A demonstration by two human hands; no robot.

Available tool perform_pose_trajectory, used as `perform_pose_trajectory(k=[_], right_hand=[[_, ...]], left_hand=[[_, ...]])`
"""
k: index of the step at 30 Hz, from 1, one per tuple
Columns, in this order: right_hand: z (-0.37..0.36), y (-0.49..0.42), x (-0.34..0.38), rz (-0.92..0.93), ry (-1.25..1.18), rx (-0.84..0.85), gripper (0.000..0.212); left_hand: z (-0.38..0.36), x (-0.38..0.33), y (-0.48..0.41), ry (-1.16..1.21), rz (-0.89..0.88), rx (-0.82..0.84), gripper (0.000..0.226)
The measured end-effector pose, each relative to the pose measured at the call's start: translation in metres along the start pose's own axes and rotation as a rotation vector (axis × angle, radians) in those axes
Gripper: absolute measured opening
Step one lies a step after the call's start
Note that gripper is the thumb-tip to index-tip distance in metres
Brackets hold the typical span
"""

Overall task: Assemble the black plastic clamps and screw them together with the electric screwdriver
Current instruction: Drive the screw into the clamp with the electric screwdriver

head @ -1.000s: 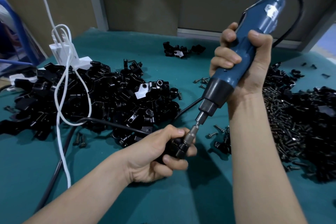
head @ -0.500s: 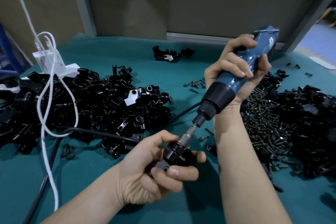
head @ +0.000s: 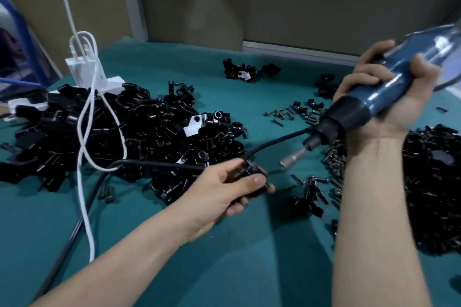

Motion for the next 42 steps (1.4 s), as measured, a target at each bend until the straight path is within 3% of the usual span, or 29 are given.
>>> perform_pose_trajectory(k=[3,5,11,20,25,28,35,42], right_hand=[[0.000,-0.003,0.009,0.259,0.313,-0.148,0.011],[-0.001,-0.004,0.006,0.307,0.372,-0.225,0.016],[-0.003,-0.005,-0.010,0.291,0.369,-0.257,0.018],[-0.008,-0.006,-0.024,0.270,0.394,-0.240,0.017],[-0.008,-0.006,-0.024,0.291,0.406,-0.254,0.017],[-0.008,-0.005,-0.021,0.292,0.391,-0.257,0.017],[-0.006,-0.005,-0.019,0.288,0.389,-0.248,0.018],[-0.005,-0.005,-0.024,0.269,0.384,-0.251,0.017]], left_hand=[[0.007,-0.003,-0.004,-0.194,-0.299,-0.215,0.028],[0.008,-0.004,-0.002,-0.218,-0.361,-0.260,0.022],[0.004,-0.003,0.002,-0.018,-0.283,-0.203,0.018],[0.006,-0.002,-0.001,-0.058,-0.243,-0.191,0.034],[0.008,-0.004,-0.002,-0.164,-0.280,-0.261,0.021],[0.007,-0.008,0.000,-0.094,-0.271,-0.205,0.037],[0.011,-0.001,0.002,-0.294,-0.466,-0.227,0.025],[0.012,-0.001,0.003,-0.352,-0.553,-0.247,0.033]])
Point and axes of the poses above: each hand's wrist, its own y-axis away from the middle knuckle, its own z-axis out of the back of the hand, x = y × z, the point moved 2 cm from there along -y, towards the middle knuckle, and after that the axes turned 11 degrees about -x, right-handed, at the moved point
